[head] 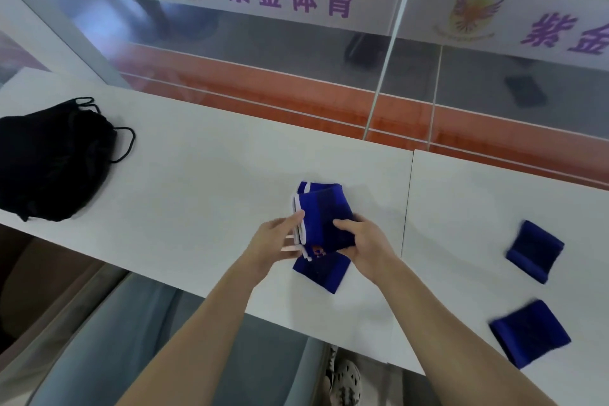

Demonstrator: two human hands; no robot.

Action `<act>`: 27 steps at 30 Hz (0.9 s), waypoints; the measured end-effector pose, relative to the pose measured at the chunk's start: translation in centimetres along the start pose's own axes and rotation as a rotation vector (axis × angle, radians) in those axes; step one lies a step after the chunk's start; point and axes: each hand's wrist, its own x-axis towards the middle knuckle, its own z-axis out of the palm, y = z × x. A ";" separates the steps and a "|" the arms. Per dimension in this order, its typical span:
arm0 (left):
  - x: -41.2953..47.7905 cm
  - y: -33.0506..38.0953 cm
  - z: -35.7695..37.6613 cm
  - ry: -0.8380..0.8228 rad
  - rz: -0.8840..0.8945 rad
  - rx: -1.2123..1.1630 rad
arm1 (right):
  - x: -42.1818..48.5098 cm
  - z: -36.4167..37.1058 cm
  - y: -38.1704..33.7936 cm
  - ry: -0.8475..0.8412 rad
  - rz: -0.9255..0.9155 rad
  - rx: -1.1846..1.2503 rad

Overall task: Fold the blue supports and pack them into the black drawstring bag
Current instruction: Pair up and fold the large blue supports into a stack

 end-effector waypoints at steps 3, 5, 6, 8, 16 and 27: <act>1.3 -0.3 0.7 0.086 0.033 0.003 | 1.2 0.1 0.9 0.155 -0.103 -0.477; 2.8 -0.6 0.9 0.157 0.073 0.104 | 1.7 0.0 0.9 0.213 -0.171 -0.740; 3.5 -0.4 0.9 0.150 0.086 0.144 | 1.9 -0.1 0.6 0.221 -0.190 -0.796; 4.9 0.5 0.9 0.117 0.119 0.209 | 2.7 -0.2 -0.1 0.247 -0.226 -0.849; 10.4 3.8 0.1 0.141 0.182 0.396 | 7.1 -0.1 -2.1 0.384 -0.353 -0.922; 12.5 1.9 -1.0 0.217 0.142 0.499 | 9.4 -1.1 -1.1 0.327 -0.346 -1.125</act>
